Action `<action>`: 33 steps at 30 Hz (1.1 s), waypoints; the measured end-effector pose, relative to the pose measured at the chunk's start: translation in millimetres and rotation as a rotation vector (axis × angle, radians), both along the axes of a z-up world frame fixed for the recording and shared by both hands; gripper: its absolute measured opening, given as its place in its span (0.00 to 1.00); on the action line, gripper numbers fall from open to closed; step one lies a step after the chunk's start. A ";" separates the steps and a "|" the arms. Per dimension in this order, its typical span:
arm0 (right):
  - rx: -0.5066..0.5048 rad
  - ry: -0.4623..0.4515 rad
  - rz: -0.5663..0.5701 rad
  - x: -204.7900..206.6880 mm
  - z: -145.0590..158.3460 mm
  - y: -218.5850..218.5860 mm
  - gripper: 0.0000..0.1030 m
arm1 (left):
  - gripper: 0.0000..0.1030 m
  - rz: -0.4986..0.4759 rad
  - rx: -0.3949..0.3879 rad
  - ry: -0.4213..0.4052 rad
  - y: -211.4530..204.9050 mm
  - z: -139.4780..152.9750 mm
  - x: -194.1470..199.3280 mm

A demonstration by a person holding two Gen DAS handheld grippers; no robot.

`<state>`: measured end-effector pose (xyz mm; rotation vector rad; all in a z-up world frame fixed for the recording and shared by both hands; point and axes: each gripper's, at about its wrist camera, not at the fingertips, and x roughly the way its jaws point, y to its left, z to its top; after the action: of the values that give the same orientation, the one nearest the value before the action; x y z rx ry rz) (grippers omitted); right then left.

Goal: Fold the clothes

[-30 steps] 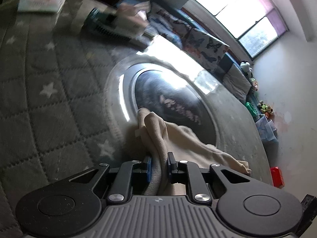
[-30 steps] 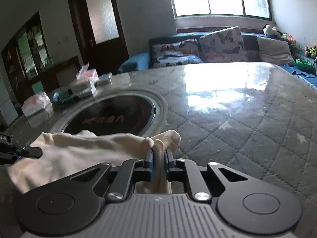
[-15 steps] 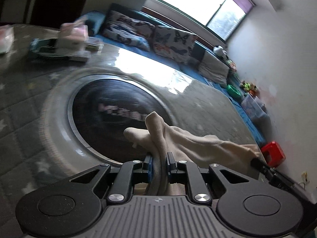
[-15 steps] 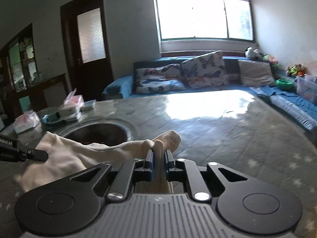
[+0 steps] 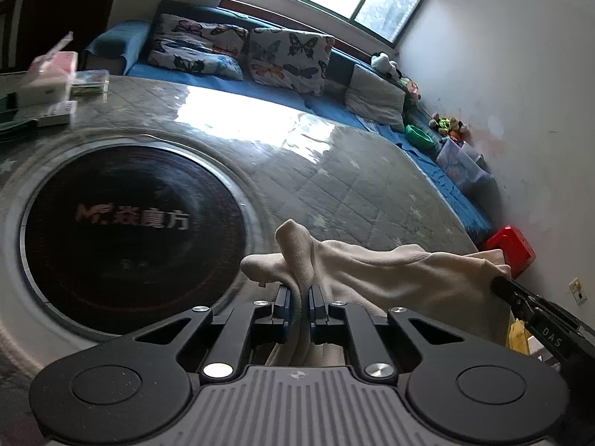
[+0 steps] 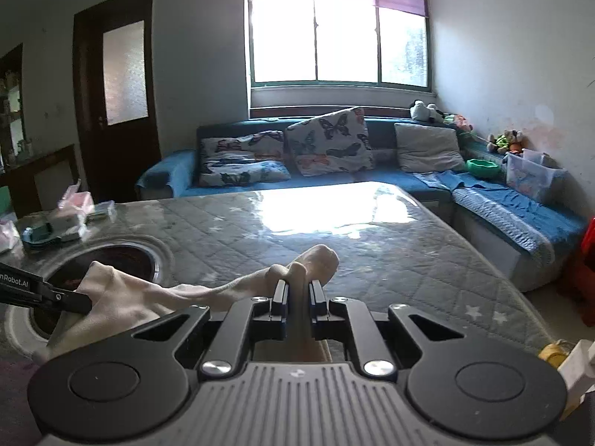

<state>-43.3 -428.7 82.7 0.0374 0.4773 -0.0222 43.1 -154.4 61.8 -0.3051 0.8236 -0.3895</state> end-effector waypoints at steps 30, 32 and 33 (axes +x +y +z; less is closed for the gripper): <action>-0.063 0.111 -0.117 39.4 -39.3 -37.4 0.09 | 0.10 -0.076 0.114 0.031 -46.7 -26.2 20.4; -0.069 0.124 -0.119 42.3 -43.2 -37.1 0.09 | 0.10 -0.081 0.115 0.033 -46.2 -28.3 19.7; -0.070 0.130 -0.121 44.1 -44.7 -37.1 0.09 | 0.10 -0.083 0.115 0.035 -45.9 -29.4 19.3</action>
<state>0.8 -465.8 37.9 -0.0040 0.6034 -0.1609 62.4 -200.3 32.4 -0.1712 0.8911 -0.4134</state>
